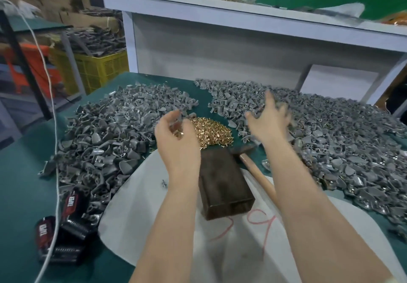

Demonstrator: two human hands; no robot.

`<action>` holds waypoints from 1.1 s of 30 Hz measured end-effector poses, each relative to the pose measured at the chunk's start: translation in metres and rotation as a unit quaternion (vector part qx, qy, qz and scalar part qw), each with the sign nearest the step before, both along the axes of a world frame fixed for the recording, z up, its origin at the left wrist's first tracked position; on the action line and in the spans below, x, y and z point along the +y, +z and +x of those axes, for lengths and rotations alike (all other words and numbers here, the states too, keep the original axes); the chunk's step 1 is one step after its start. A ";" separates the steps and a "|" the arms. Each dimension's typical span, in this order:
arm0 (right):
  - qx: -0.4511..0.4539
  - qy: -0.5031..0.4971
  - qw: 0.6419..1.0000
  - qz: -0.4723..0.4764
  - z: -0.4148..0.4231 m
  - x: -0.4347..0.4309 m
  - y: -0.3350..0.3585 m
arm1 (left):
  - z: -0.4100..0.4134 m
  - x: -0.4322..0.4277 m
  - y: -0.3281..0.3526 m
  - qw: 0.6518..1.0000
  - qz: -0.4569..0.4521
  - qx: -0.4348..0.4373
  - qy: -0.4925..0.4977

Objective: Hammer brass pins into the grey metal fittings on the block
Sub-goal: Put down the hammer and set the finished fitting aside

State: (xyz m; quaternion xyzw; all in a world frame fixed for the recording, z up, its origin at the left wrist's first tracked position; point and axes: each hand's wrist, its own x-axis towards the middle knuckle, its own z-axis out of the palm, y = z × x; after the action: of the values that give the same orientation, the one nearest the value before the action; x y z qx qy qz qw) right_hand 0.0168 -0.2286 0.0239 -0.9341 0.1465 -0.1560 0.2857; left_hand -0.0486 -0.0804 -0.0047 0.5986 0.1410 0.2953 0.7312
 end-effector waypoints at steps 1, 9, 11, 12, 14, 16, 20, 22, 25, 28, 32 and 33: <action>-0.007 0.056 0.997 -0.049 0.004 0.017 -0.005 | 0.001 0.004 0.001 0.998 -0.052 -0.014 0.030; 0.173 0.426 0.888 -0.006 0.003 0.157 -0.029 | 0.011 0.025 -0.006 0.973 -0.187 -0.025 0.137; 0.145 0.427 0.891 -0.058 0.004 0.159 -0.030 | 0.012 0.027 -0.008 0.971 -0.192 -0.008 0.143; 0.130 0.419 0.896 -0.070 0.005 0.157 -0.029 | 0.013 0.028 -0.009 0.972 -0.189 -0.004 0.143; 0.082 0.400 0.910 -0.080 0.007 0.148 -0.023 | 0.013 0.026 -0.009 0.977 -0.173 -0.003 0.128; 0.040 0.370 0.928 -0.014 0.008 0.128 -0.016 | 0.014 0.023 -0.011 0.987 -0.132 0.004 0.088; 0.032 0.338 0.922 0.185 -0.004 0.071 -0.003 | 0.011 0.010 -0.010 0.998 0.009 0.004 -0.054; 0.024 0.321 0.911 0.257 -0.016 0.049 -0.001 | 0.008 0.003 -0.008 0.988 0.071 -0.006 -0.133; 0.012 0.297 0.907 0.300 -0.033 0.028 0.001 | 0.005 -0.005 -0.008 0.970 0.129 -0.017 -0.206; 0.033 0.292 0.903 0.313 -0.043 0.015 0.002 | 0.006 -0.008 -0.010 0.961 0.159 -0.001 -0.228; 0.040 0.289 0.897 0.332 -0.049 0.005 0.001 | 0.005 -0.011 -0.010 0.950 0.197 -0.004 -0.242; 0.033 0.288 0.899 0.330 -0.048 0.003 0.000 | 0.004 -0.012 -0.009 0.949 0.193 -0.009 -0.248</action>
State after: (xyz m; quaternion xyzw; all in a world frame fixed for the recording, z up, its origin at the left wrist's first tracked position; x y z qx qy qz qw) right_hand -0.0314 -0.2255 0.0240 -0.7924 -0.0762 0.0212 0.6048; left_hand -0.0446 -0.0922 -0.0141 0.7418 -0.0781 0.1316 0.6529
